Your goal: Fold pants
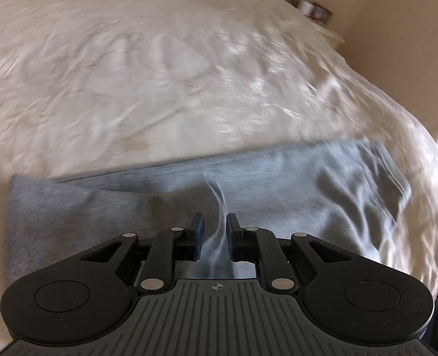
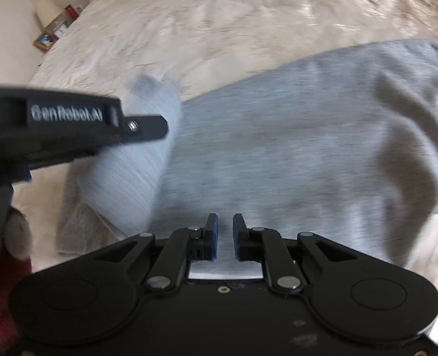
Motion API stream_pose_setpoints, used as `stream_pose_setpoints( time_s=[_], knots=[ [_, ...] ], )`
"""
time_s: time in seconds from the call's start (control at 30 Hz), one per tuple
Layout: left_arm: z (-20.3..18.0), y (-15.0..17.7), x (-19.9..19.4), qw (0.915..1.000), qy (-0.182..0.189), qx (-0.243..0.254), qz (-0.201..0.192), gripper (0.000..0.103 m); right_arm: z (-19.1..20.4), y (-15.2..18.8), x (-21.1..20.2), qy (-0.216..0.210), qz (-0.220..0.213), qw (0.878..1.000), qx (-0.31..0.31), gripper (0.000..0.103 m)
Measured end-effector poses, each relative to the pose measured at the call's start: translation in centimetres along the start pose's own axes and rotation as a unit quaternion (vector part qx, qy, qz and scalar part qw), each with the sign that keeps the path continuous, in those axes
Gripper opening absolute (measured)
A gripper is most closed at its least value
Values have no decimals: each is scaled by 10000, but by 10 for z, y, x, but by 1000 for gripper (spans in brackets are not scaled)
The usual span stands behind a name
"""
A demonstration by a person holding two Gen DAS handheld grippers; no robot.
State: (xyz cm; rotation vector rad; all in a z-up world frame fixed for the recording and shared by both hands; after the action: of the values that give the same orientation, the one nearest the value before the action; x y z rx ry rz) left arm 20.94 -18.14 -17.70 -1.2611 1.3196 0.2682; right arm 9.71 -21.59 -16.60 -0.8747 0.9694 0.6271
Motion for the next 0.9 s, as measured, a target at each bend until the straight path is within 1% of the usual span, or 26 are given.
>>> stream_pose_setpoints(
  time_s=[0.1, 0.2, 0.27, 0.33, 0.4, 0.43, 0.47, 0.53, 0.6, 0.63, 0.67, 0.7, 0.73, 0.77, 0.83, 0.9],
  knots=[
    [-16, -3, -10, 9992, -16, 364, -167, 16, -18, -5, -7, 95, -69, 9999, -10, 23],
    [-12, -7, -29, 9975, -210, 555, -390, 16, -27, -14, -14, 33, -232, 9997, 60, 31],
    [4, -4, -39, 9955, -561, 632, -433, 17, -28, -20, -19, -95, -379, 9992, 102, 45],
    [33, 5, -45, 9926, -983, 617, -367, 17, -25, -26, -18, -367, -492, 9979, 185, 48],
    [65, 20, -47, 9887, -1402, 510, -167, 17, -18, -30, -11, -611, -461, 9967, 261, 51],
    [79, 27, -48, 9870, -1546, 444, -58, 17, -11, -31, -4, -702, -386, 9964, 281, 53],
    [94, 36, -50, 9852, -1679, 352, 60, 17, -8, -30, 2, -797, -277, 9960, 300, 54],
    [124, 55, -57, 9813, -1901, 87, 279, 17, -3, -27, 21, -842, 23, 9960, 311, 54],
    [145, 69, -66, 9783, -2027, -186, 394, 17, -2, -21, 39, -722, 268, 9966, 277, 54],
    [154, 75, -71, 9767, -2078, -330, 418, 17, -2, -19, 44, -699, 303, 9967, 266, 55],
    [160, 79, -75, 9755, -2113, -429, 430, 17, -1, -17, 46, -733, 317, 9964, 280, 59],
    [166, 83, -79, 9743, -2149, -509, 446, 17, 1, -18, 48, -812, 320, 9956, 326, 60],
    [167, 82, -79, 9734, -2177, -548, 458, 17, 3, -19, 49, -943, 306, 9944, 365, 55],
    [169, 83, -80, 9729, -2195, -566, 456, 17, 6, -22, 53, -1097, 295, 9927, 410, 32],
    [168, 81, -80, 9726, -2215, -556, 429, 17, 9, -25, 49, -1152, 284, 9919, 448, 8],
    [169, 80, -85, 9737, -2179, -550, 378, 17, 18, -36, 34, -1281, 190, 9911, 294, 7]
  ],
)
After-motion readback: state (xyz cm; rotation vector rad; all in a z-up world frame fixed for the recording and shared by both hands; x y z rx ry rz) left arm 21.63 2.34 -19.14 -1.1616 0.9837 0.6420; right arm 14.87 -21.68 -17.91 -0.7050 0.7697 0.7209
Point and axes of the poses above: each gripper's, at about its wrist camera, not at the fingertips, and x roughly the way its jaws point, z to its left, y to its underside, the point moved 7 cm from there along x, roughly the way its jaws point, and after that the axes turned 1 degree about -y, right-handed, at the moved point
